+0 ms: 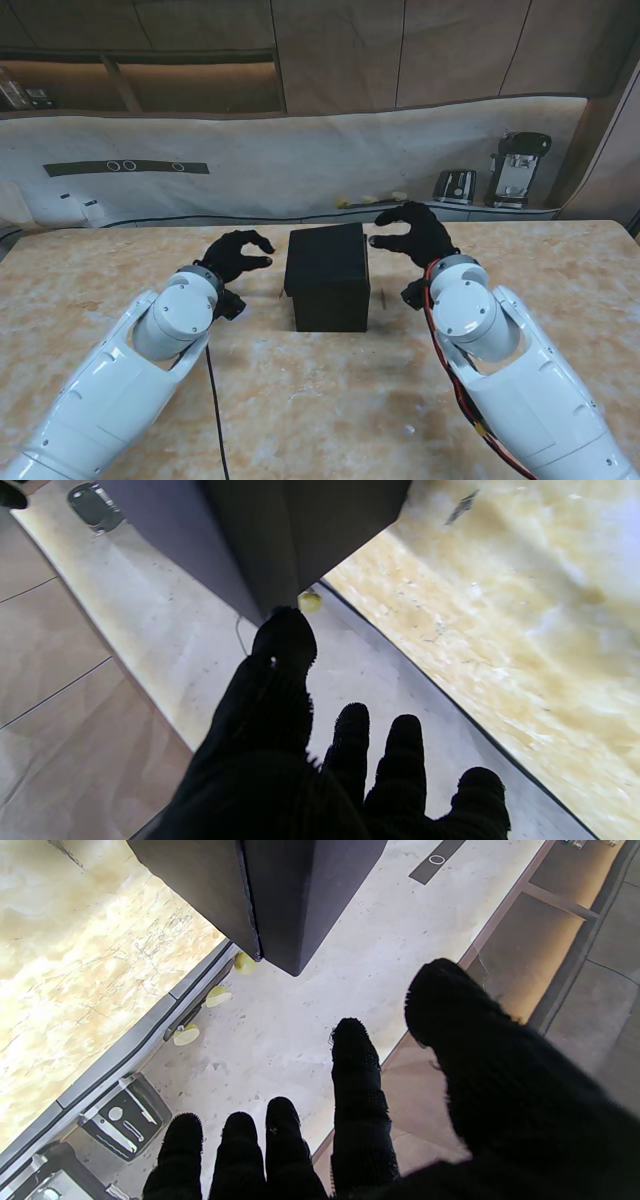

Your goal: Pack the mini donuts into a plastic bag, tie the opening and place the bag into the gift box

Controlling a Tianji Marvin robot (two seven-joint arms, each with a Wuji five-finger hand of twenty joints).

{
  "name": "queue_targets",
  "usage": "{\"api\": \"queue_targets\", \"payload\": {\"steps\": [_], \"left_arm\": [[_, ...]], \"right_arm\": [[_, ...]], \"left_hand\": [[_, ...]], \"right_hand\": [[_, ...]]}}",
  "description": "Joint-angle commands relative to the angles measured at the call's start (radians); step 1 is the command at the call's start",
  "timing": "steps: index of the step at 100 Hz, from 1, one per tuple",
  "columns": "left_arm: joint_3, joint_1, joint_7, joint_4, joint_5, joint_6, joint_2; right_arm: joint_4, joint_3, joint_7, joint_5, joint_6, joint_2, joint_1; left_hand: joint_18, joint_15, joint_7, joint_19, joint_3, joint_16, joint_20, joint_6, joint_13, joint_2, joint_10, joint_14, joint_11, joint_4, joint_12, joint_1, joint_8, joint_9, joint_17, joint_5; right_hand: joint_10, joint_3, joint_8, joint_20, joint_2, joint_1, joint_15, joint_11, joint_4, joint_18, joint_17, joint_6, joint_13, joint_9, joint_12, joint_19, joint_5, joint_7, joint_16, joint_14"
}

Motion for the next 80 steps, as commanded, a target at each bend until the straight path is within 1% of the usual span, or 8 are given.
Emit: {"api": "queue_targets", "payload": {"steps": [1, 20, 48, 64, 80], "left_arm": [[0.008, -0.001, -0.019, 0.014, 0.002, 0.02, 0.001], [0.04, -0.022, -0.038, 0.042, -0.005, 0.041, 0.001], [0.085, -0.061, -0.026, 0.078, -0.047, 0.033, -0.015], [0.096, -0.07, -0.015, 0.08, -0.064, 0.027, -0.022], [0.096, -0.067, -0.009, 0.073, -0.068, 0.024, -0.023]], "right_arm": [[-0.001, -0.001, 0.012, -0.004, -0.005, -0.003, -0.01], [-0.003, 0.001, 0.016, -0.008, -0.006, -0.001, -0.016], [-0.008, 0.014, 0.021, -0.021, -0.007, 0.004, -0.03], [-0.007, 0.017, 0.021, -0.023, -0.006, 0.004, -0.035], [-0.005, 0.015, 0.02, -0.021, -0.001, 0.003, -0.037]], "left_hand": [[-0.02, 0.014, 0.043, 0.004, 0.013, 0.021, 0.023, -0.027, -0.016, -0.026, -0.022, -0.009, 0.009, 0.019, 0.009, 0.053, -0.001, -0.017, -0.018, 0.011], [-0.016, 0.018, 0.068, 0.006, 0.015, 0.021, 0.026, -0.029, -0.014, -0.036, -0.021, -0.006, 0.01, 0.021, 0.008, 0.049, 0.004, -0.019, -0.015, 0.023], [-0.016, 0.021, 0.076, 0.006, 0.015, 0.021, 0.03, -0.033, -0.016, -0.037, -0.02, -0.005, 0.012, 0.023, 0.008, 0.042, -0.004, -0.019, -0.014, 0.018], [-0.017, 0.023, 0.073, 0.007, 0.013, 0.021, 0.032, -0.033, -0.016, -0.027, -0.019, -0.007, 0.013, 0.021, 0.008, 0.037, -0.01, -0.019, -0.013, 0.01], [-0.017, 0.024, 0.074, 0.008, 0.01, 0.021, 0.034, -0.033, -0.015, -0.023, -0.019, -0.007, 0.015, 0.019, 0.009, 0.037, -0.011, -0.017, -0.012, 0.01]], "right_hand": [[-0.001, -0.008, 0.003, 0.02, -0.012, -0.001, -0.015, -0.007, -0.004, -0.009, -0.017, -0.035, 0.004, 0.017, -0.01, 0.003, -0.015, -0.01, 0.018, -0.013], [-0.002, -0.011, 0.002, 0.022, -0.013, -0.001, -0.017, -0.009, -0.004, -0.009, -0.017, -0.038, 0.004, 0.017, -0.011, 0.002, -0.015, -0.011, 0.019, -0.013], [-0.003, -0.016, -0.001, 0.024, -0.013, -0.003, -0.019, -0.011, -0.003, -0.008, -0.018, -0.036, 0.003, 0.017, -0.011, 0.001, -0.019, -0.014, 0.019, -0.013], [-0.004, -0.018, -0.002, 0.025, -0.011, -0.006, -0.02, -0.013, -0.002, -0.008, -0.021, -0.034, 0.003, 0.017, -0.012, -0.001, -0.02, -0.015, 0.02, -0.014], [-0.003, -0.019, -0.003, 0.027, -0.006, -0.011, -0.021, -0.013, -0.001, -0.009, -0.024, -0.032, 0.003, 0.017, -0.012, -0.002, -0.021, -0.017, 0.02, -0.015]]}}
